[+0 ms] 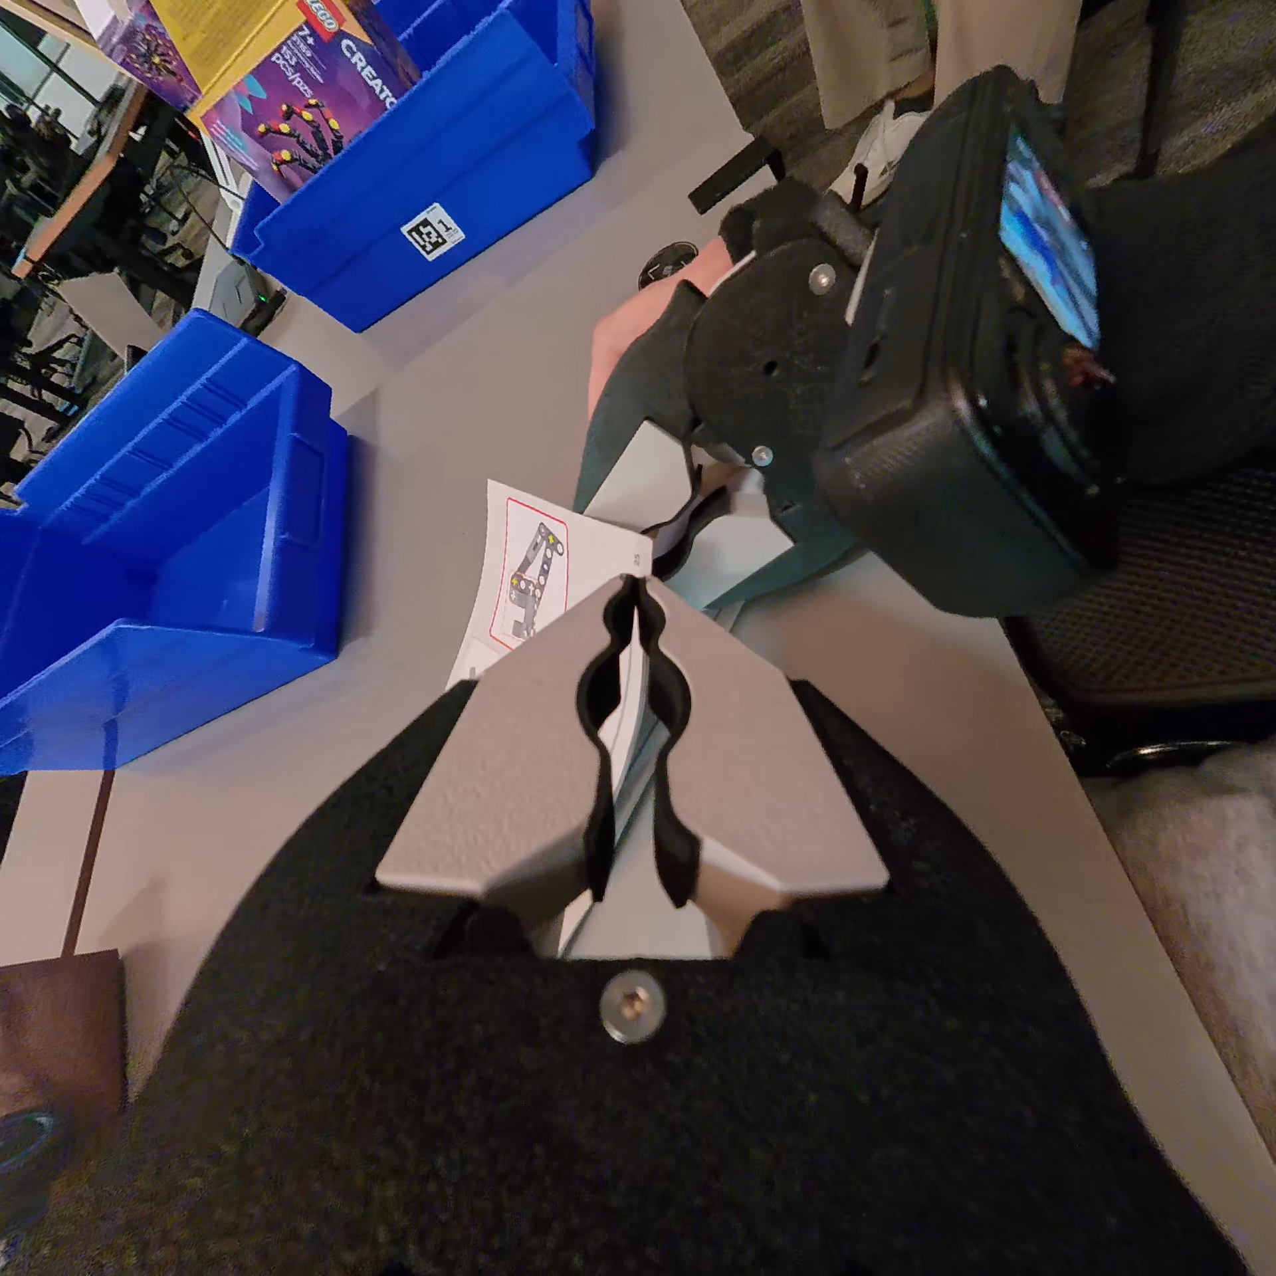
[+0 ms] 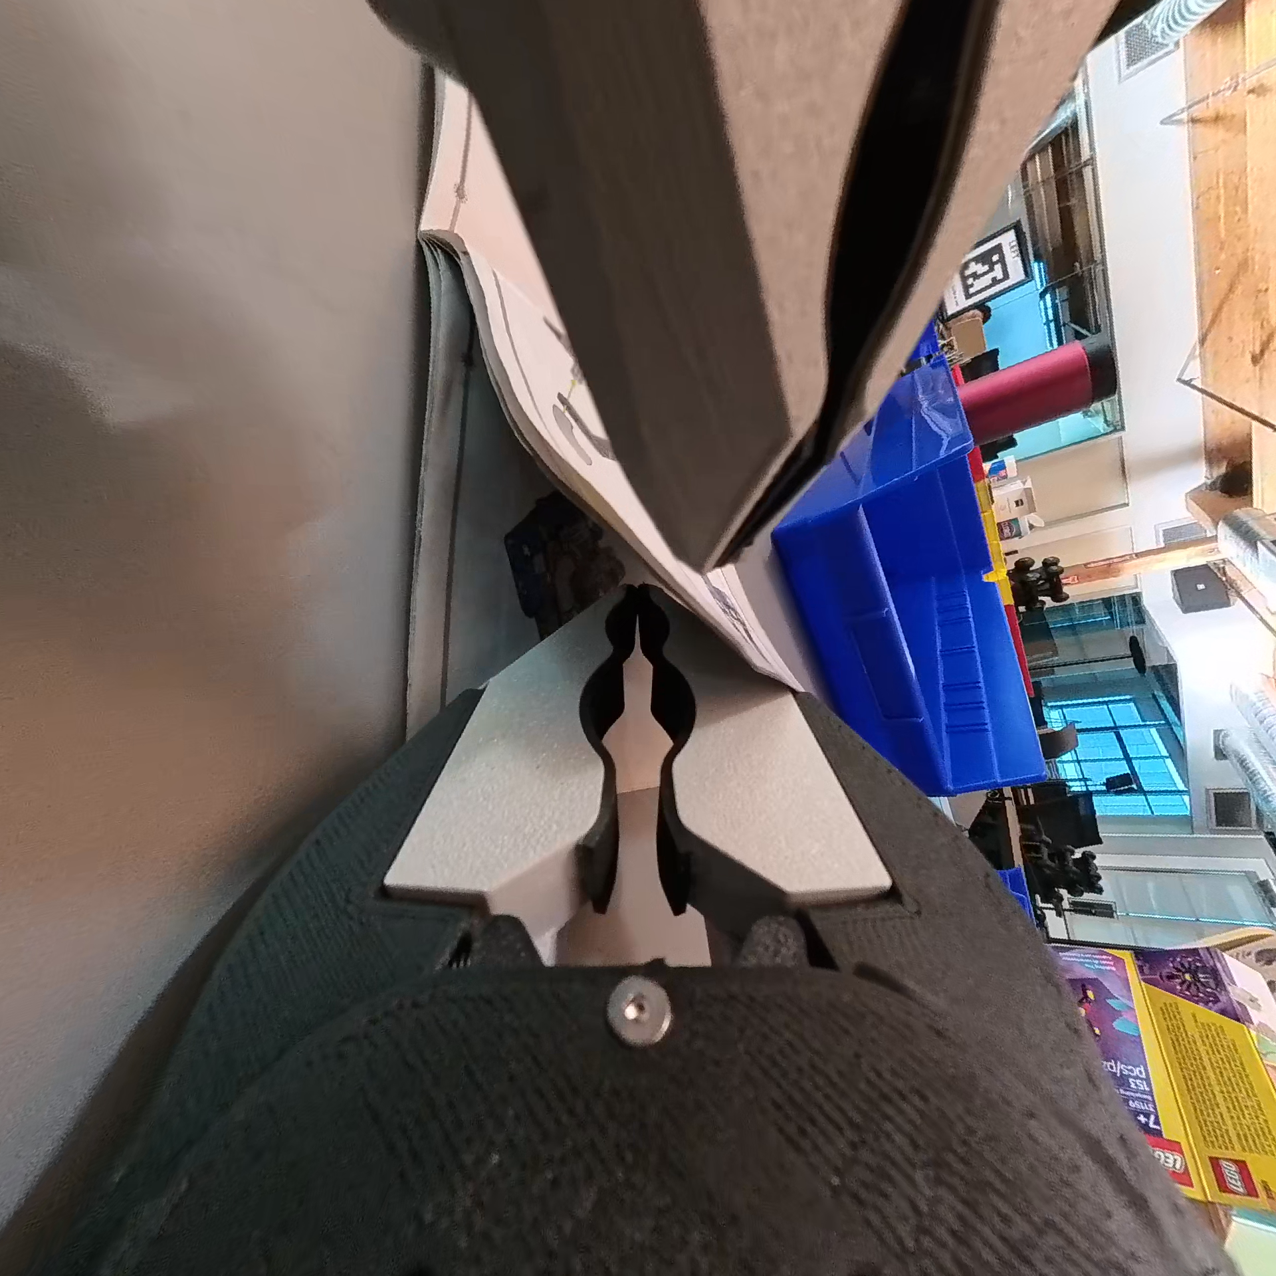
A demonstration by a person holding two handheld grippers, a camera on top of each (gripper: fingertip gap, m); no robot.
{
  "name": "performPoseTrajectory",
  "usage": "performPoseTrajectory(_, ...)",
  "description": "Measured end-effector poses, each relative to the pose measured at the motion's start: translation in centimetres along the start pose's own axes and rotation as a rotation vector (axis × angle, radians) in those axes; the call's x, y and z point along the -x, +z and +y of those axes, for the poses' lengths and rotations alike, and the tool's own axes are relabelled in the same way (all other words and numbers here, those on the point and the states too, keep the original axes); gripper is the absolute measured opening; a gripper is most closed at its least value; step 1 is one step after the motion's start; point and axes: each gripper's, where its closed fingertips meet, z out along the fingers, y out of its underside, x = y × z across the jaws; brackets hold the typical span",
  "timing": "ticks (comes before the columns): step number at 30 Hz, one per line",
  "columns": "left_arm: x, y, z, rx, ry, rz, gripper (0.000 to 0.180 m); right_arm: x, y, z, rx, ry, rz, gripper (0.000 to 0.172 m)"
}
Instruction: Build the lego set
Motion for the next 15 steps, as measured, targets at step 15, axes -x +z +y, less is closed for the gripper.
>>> performPoseTrajectory(15, 0.37, -0.37, -0.41, -0.016, -0.012, -0.023, 0.0, 0.03, 0.02, -0.02, 0.0, -0.002, 0.002, 0.0)
